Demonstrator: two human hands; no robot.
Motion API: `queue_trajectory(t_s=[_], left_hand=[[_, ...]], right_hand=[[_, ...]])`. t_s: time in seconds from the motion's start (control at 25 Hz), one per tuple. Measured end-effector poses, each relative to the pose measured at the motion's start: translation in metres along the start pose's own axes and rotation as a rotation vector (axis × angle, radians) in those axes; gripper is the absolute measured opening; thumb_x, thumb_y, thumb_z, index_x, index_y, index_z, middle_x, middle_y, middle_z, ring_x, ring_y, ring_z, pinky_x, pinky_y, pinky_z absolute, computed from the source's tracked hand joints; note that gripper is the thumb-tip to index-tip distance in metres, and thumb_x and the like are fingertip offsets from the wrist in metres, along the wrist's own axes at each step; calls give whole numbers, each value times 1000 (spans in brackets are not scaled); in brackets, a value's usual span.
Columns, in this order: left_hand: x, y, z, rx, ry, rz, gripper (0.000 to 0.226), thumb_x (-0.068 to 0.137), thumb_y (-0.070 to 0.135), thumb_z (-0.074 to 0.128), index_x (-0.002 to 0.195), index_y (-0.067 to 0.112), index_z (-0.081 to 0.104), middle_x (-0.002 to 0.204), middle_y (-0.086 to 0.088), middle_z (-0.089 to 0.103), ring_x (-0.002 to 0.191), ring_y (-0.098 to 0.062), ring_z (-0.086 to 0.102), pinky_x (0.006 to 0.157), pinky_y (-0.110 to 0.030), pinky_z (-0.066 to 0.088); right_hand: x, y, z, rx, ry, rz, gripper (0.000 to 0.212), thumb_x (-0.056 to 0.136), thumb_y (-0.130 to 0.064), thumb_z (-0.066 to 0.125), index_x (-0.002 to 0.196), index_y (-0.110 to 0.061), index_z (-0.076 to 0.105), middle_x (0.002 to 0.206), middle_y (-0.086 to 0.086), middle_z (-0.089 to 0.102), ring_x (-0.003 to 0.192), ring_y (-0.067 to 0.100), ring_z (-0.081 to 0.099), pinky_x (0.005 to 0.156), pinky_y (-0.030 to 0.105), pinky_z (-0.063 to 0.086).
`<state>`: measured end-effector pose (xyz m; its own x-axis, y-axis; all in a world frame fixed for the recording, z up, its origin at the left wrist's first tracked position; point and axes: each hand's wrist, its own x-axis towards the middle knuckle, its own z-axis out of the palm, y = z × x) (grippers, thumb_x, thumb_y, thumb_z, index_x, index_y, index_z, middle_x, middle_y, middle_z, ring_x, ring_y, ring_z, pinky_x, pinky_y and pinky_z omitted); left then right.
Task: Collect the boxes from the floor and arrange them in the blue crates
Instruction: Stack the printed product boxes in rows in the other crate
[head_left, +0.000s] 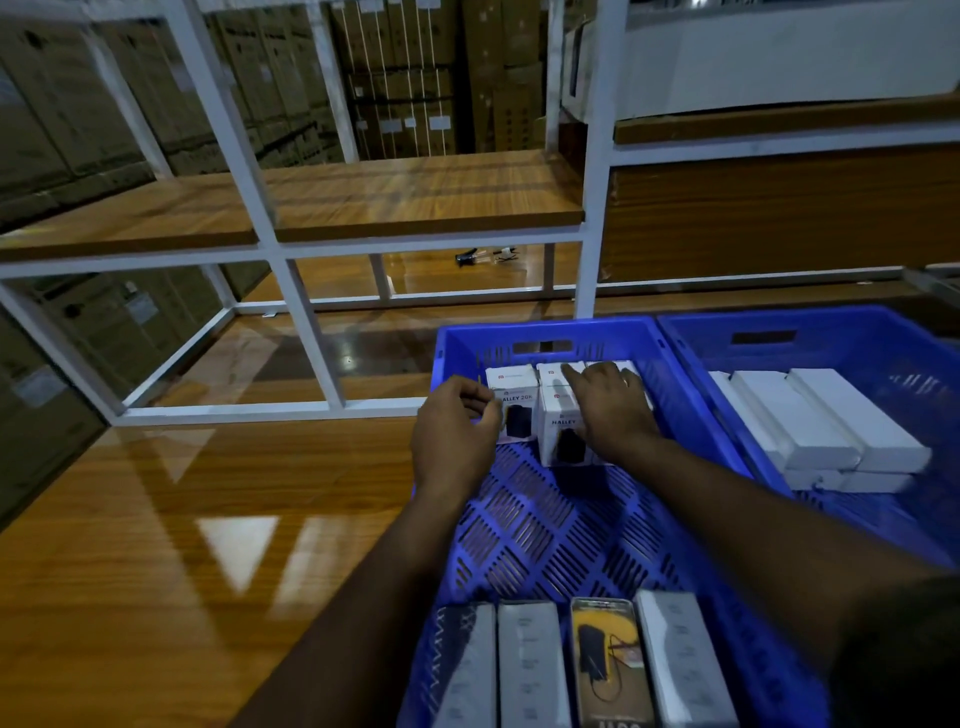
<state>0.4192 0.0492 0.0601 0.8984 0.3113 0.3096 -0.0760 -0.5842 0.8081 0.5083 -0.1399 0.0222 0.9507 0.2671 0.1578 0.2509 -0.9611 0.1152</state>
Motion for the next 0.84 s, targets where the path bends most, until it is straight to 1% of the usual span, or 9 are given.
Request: queue_trajectory(t_s=[0.08, 0.2, 0.28, 0.4, 0.52, 0.6, 0.68, 0.76, 0.84], left_hand=[[-3, 0, 3, 43, -111, 6, 9, 89, 24, 71, 85, 22, 63, 73, 12, 61, 69, -8, 59, 65, -28, 48], [-9, -3, 10, 72, -320, -4, 10, 88, 28, 73, 88, 23, 65, 72, 8, 60, 73, -15, 61, 73, -38, 54], [-12, -4, 13, 161, -479, 0, 17, 88, 33, 74, 96, 21, 65, 76, 6, 59, 80, -19, 62, 75, -37, 53], [-15, -4, 14, 262, -662, 15, 32, 88, 38, 74, 109, 17, 63, 80, 4, 56, 83, -22, 58, 78, -39, 52], [-19, -1, 13, 309, -792, 12, 39, 90, 40, 72, 118, 15, 59, 104, -7, 63, 93, -27, 63, 87, -45, 53], [-19, 0, 11, 302, -825, 3, 42, 91, 40, 71, 121, 15, 57, 110, -8, 65, 99, -29, 65, 89, -47, 54], [-19, 0, 10, 285, -827, -8, 42, 91, 39, 71, 121, 14, 56, 101, -6, 65, 98, -30, 66, 88, -47, 55], [-19, 0, 9, 265, -824, -14, 43, 91, 39, 72, 121, 13, 56, 98, -6, 64, 96, -30, 65, 87, -47, 54], [-20, -1, 10, 260, -819, -14, 43, 90, 39, 72, 121, 13, 56, 93, -4, 61, 90, -28, 63, 84, -45, 53]], right_hand=[[-9, -5, -10, 147, -17, 36, 68, 86, -30, 69, 146, -22, 38, 139, 5, 47, 131, 27, 39, 104, 41, 35], [-29, -10, -16, 379, -179, 39, 35, 86, -33, 69, 119, -22, 65, 119, 3, 64, 109, 25, 59, 89, 39, 52], [-42, -10, -22, 330, -352, -17, 25, 86, -35, 69, 105, -18, 73, 106, 4, 71, 94, 25, 65, 84, 39, 56], [-61, -12, -25, 139, -624, -143, 32, 88, -33, 66, 103, -4, 73, 102, 12, 71, 89, 29, 66, 84, 37, 57], [-82, -9, -22, -10, -862, -179, 32, 92, -35, 63, 88, -3, 66, 89, 15, 65, 77, 26, 61, 77, 37, 55], [-93, -4, -21, -36, -1004, -135, 30, 96, -34, 57, 90, -5, 64, 90, 12, 63, 77, 26, 59, 71, 38, 54], [-102, -4, -28, -35, -1089, -96, 30, 99, -31, 52, 100, -4, 64, 95, 9, 63, 75, 25, 57, 61, 33, 48], [-109, -7, -38, 9, -1150, -49, 33, 101, -31, 49, 114, -3, 61, 120, 14, 62, 78, 26, 65, 48, 26, 47], [-112, -12, -45, 70, -1179, -43, 44, 104, -30, 44, 135, 0, 50, 140, 16, 51, 90, 25, 71, 38, 20, 47]])
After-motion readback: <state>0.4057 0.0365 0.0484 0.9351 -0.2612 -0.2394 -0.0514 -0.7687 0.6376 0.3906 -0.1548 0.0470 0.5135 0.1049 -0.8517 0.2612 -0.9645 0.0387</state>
